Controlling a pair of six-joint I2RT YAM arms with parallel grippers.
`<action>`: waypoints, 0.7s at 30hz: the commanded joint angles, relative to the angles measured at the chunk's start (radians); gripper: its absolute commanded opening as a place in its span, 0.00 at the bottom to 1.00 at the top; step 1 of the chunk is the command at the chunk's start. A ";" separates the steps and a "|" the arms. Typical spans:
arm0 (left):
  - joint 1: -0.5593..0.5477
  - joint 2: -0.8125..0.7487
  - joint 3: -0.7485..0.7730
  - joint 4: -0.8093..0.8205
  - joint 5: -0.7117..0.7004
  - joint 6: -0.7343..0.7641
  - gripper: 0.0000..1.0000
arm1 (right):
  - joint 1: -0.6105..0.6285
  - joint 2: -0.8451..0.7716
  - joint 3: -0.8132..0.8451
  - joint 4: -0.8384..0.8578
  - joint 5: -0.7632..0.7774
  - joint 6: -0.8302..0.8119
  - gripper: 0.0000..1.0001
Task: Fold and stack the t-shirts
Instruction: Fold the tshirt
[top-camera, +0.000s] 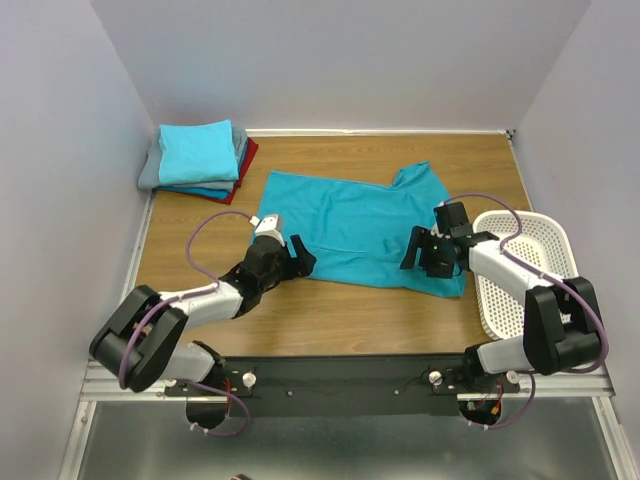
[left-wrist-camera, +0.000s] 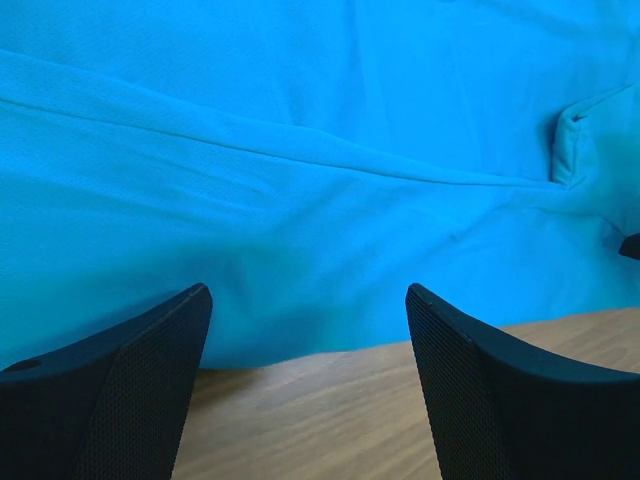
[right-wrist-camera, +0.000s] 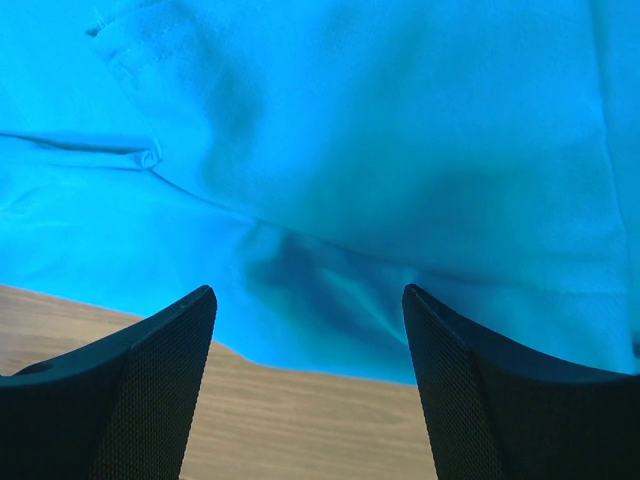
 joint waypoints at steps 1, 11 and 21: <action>-0.020 -0.101 0.063 -0.118 -0.089 0.019 0.86 | 0.007 -0.024 0.097 -0.093 0.041 -0.014 0.82; -0.020 0.046 0.265 -0.107 -0.088 0.151 0.90 | 0.007 0.130 0.284 -0.033 0.073 -0.095 0.84; -0.020 0.263 0.235 0.063 -0.007 0.137 0.92 | 0.010 0.234 0.207 0.125 0.018 -0.095 0.84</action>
